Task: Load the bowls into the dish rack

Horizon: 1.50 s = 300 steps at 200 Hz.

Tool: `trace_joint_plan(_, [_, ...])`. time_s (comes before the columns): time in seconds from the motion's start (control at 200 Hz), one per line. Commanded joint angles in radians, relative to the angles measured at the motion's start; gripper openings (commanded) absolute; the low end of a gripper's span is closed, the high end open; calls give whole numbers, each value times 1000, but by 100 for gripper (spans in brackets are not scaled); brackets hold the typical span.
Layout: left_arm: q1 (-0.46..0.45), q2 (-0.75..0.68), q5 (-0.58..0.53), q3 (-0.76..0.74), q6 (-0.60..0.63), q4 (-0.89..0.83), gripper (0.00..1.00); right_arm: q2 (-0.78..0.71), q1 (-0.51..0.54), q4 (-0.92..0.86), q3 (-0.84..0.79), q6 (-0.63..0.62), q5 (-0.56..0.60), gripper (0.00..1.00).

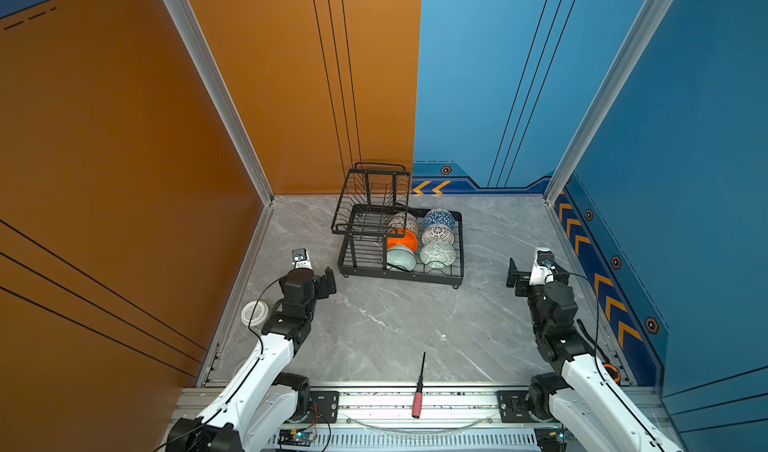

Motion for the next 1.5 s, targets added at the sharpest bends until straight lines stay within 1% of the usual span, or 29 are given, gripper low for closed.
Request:
trace_joint_plan(0.0, [21, 95, -74, -16, 38, 236, 98, 31, -37, 110, -69, 128, -25, 100])
trace_joint_plan(0.035, [35, 130, -67, -15, 46, 272, 98, 70, -48, 151, -82, 128, -23, 100])
trace_joint_plan(0.085, [59, 163, -35, 13, 50, 254, 98, 147, -60, 210, -86, 130, -28, 100])
trace_joint_plan(0.195, [85, 243, -32, -25, 94, 449, 98, 357, -75, 380, -69, 134, -51, 100])
trace_joint_plan(0.265, [119, 309, 10, -27, 100, 501, 98, 510, -80, 484, -38, 130, -64, 100])
trace_joint_plan(0.3, [130, 340, 11, -18, 109, 506, 98, 584, -79, 544, -21, 126, -69, 100])
trace_joint_plan(0.365, [147, 407, 28, -24, 117, 564, 98, 651, -71, 549, 26, 86, -77, 100])
trace_joint_plan(0.426, [157, 465, 37, -35, 131, 655, 98, 728, -76, 531, 72, 97, -50, 100])
trace_joint_plan(0.451, [157, 473, 47, -29, 142, 653, 98, 760, -77, 530, 83, 99, -59, 100])
trace_joint_plan(0.511, [167, 516, 72, -26, 149, 707, 98, 861, -76, 677, 65, 86, -73, 100])
trace_joint_plan(0.536, [169, 543, 83, -22, 148, 706, 98, 857, -77, 685, 57, 87, -70, 100])
trace_joint_plan(0.571, [162, 586, 107, -32, 159, 754, 98, 831, -77, 616, 66, 92, -70, 100])
trace_joint_plan(0.601, [154, 641, 124, -46, 182, 851, 98, 837, -80, 602, 77, 94, -73, 100])
trace_joint_plan(0.626, [142, 665, 109, -60, 201, 922, 98, 853, -90, 625, 82, 98, -99, 100])
trace_joint_plan(0.671, [143, 627, 100, -43, 187, 824, 98, 842, -119, 576, 98, 117, -154, 100])
trace_joint_plan(0.696, [148, 615, 102, -34, 177, 781, 98, 833, -125, 550, 101, 119, -163, 100])
trace_joint_plan(0.771, [149, 647, 105, -52, 185, 874, 98, 850, -123, 602, 91, 120, -157, 100])
trace_joint_plan(0.816, [149, 638, 104, -47, 185, 850, 98, 840, -122, 569, 98, 117, -157, 100])
trace_joint_plan(0.871, [149, 640, 104, -48, 184, 851, 98, 848, -122, 596, 94, 118, -155, 100])
trace_joint_plan(1.497, [132, 642, 91, -42, 203, 847, 98, 845, -111, 593, 92, 110, -134, 100])
